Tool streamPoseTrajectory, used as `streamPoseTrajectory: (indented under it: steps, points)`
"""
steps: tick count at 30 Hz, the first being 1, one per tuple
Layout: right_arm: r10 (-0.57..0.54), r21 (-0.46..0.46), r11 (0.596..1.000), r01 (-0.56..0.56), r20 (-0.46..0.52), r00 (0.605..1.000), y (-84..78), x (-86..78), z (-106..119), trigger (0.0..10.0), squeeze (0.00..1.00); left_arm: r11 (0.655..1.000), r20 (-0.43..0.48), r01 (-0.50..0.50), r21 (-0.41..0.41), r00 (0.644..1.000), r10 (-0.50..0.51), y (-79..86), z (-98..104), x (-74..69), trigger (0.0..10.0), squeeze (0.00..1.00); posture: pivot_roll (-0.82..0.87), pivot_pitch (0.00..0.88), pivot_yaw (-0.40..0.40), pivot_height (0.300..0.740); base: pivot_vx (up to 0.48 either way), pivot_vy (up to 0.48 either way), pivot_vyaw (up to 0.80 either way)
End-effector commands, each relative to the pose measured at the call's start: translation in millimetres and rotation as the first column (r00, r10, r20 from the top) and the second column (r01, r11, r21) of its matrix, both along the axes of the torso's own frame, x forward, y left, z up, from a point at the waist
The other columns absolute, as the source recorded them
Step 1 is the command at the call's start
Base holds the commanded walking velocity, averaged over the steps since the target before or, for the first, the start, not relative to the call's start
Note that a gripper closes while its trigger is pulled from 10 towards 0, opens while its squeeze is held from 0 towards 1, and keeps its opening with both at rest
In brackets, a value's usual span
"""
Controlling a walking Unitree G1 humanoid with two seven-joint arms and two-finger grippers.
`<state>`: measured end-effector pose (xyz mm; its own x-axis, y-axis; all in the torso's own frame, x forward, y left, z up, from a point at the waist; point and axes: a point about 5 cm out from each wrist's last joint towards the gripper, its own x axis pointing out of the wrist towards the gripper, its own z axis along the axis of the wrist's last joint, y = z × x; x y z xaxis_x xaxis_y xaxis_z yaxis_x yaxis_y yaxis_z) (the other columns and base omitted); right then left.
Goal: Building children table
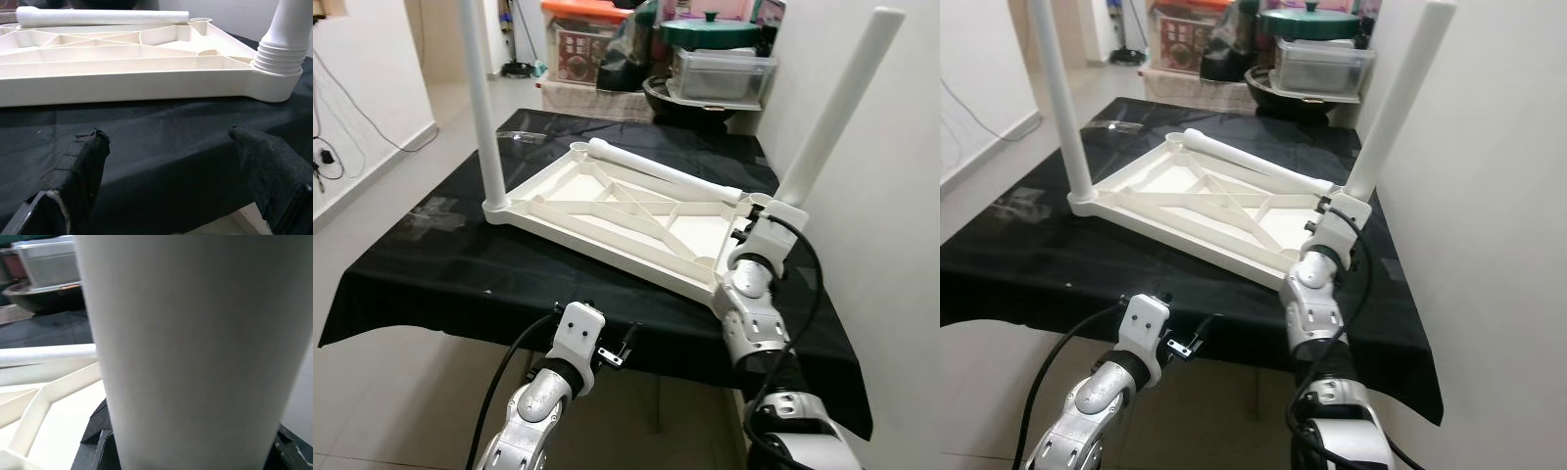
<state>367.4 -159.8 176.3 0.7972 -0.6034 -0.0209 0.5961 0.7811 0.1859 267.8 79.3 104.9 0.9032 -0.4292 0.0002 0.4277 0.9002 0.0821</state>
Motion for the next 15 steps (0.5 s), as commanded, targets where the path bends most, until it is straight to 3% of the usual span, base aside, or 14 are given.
streamPoseTrajectory:
  steps: [1, 2, 3, 4, 11, 12, 15]
  points:
    - [-0.036, 0.095, 0.995, 0.038, -0.025, 0.999, 1.5, -0.9, -5, 0.0, 0.00, 1.000, -0.013, -0.001, 0.008, 1.000, 0.001, 0.0, -2, -1.9, 10.0, 0.00, 0.16, 0.000, -0.102, 0.740, 0.000, 0.000, 0.00]
    - [-0.025, 0.086, 0.996, 0.028, -0.028, 0.999, 5.3, -0.8, -5, 2.2, 0.00, 1.000, -0.013, 0.000, 0.009, 1.000, 0.000, -0.1, -2, -1.7, 10.0, 0.00, 0.16, 0.000, -0.102, 0.740, 0.000, 0.000, 0.00]
    - [-0.018, 0.080, 0.997, 0.021, -0.030, 0.999, 7.3, -0.8, -5, 2.2, 0.00, 1.000, -0.014, 0.000, 0.009, 1.000, 0.000, -0.2, -2, -1.5, 10.0, 0.00, 0.16, 0.000, -0.102, 0.740, 0.000, 0.000, 0.00]
    - [0.008, 0.067, 0.998, -0.006, -0.026, 1.000, 10.0, -0.5, -5, 10.0, 0.00, 1.000, -0.014, 0.001, 0.010, 1.000, -0.001, -0.4, -2, -1.2, 10.0, 0.00, 0.16, 0.000, -0.102, 0.740, 0.000, 0.000, 0.00]
    - [0.076, 0.002, 0.997, -0.076, -0.006, 0.997, 16.8, 0.0, -3, 10.0, 0.00, 1.000, -0.017, 0.003, 0.011, 1.000, -0.003, -1.0, -2, -0.6, 10.0, 0.00, 0.15, 0.000, -0.098, 0.740, 0.000, 0.000, 0.00]
    - [0.089, -0.014, 0.996, -0.089, -0.001, 0.996, 17.0, -0.2, -2, 10.0, 1.00, 1.000, -0.018, 0.003, 0.011, 1.000, -0.003, -1.0, -2, -0.6, 10.0, 0.00, 0.15, 0.000, -0.098, 0.740, 0.000, 0.000, 0.00]
    - [0.121, -0.041, 0.992, -0.120, 0.016, 0.993, 13.6, -1.1, -2, 10.0, 1.00, 1.000, -0.021, 0.004, 0.012, 1.000, -0.004, -1.2, -2, -0.2, 10.0, 0.00, 0.15, 0.000, -0.096, 0.740, 0.000, 0.000, 0.00]
